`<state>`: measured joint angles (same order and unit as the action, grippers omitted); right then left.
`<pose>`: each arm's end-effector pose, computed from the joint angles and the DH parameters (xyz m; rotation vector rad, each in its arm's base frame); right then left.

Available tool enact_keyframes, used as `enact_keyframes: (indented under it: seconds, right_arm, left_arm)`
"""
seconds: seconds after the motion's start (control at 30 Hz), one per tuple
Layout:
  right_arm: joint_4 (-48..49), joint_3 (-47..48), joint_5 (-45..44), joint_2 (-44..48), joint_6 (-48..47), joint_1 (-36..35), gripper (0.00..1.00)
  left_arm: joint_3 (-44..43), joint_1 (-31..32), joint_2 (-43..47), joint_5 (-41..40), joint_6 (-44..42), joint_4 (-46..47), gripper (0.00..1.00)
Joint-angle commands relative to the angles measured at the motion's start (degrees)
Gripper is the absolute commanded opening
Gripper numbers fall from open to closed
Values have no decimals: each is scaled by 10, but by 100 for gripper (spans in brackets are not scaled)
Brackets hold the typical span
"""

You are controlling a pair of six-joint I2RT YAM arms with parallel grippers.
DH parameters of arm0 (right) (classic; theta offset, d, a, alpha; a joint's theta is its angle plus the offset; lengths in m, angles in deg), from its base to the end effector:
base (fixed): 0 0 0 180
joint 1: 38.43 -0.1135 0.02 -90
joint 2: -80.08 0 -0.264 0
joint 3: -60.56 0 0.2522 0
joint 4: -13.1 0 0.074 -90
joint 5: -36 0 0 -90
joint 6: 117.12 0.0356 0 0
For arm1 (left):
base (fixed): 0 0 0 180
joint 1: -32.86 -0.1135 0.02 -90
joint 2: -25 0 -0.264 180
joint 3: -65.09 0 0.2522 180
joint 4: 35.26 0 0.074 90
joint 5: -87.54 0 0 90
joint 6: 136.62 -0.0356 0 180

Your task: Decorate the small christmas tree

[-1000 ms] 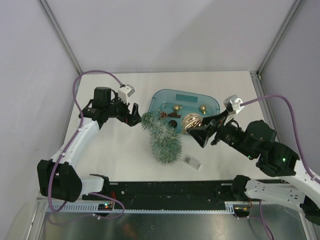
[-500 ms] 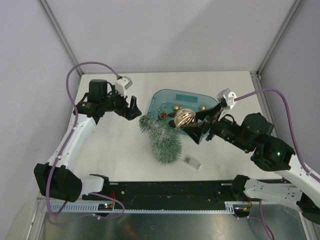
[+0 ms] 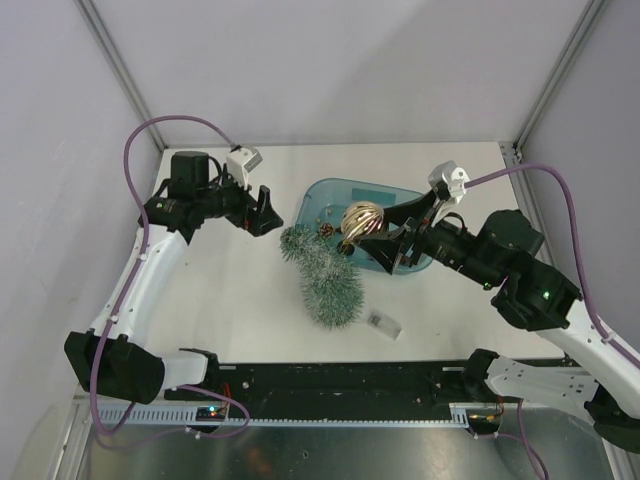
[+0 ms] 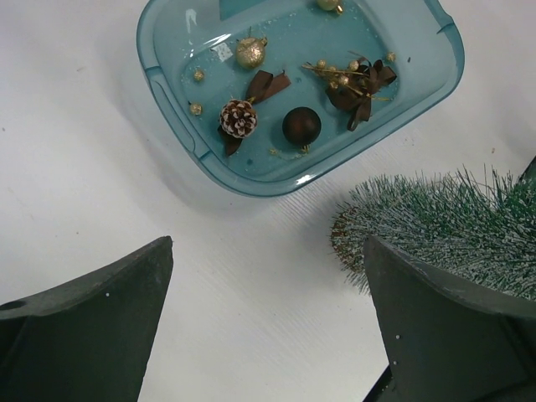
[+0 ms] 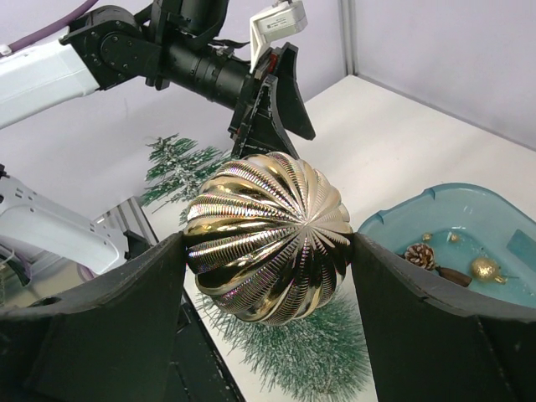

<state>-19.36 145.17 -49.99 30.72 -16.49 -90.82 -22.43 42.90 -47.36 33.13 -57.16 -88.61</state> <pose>0.0977 0.1310 0.4647 -0.6233 1.4694 0.9229 0.2567 -0.0665 0.3674 0.7137 2.0551 -0.6854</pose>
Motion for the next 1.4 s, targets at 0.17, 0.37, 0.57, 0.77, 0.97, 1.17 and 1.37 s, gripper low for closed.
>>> enact_keyframes:
  seconds: [0.17,0.37,0.57,0.77,0.97,1.17,1.37]
  right_arm:
    - [29,24,38,-10,2,7,43]
    - [27,24,39,-17,1,7,42]
    - [22,23,39,-23,0,7,42]
    - [20,20,40,-24,2,8,41]
    - [15,19,36,-15,8,7,41]
    - [13,13,28,-11,8,7,41]
    - [21,13,28,-20,-2,10,41]
  left_arm:
    - [-18,-4,2,22,4,-9,100]
    - [-11,-4,4,23,3,-8,100]
    - [-9,-4,5,21,3,-8,100]
    - [-9,-4,4,24,2,-9,100]
    - [-7,-4,5,25,3,-8,100]
    - [-5,-4,7,27,3,-8,100]
    - [-4,-4,8,27,3,-8,100]
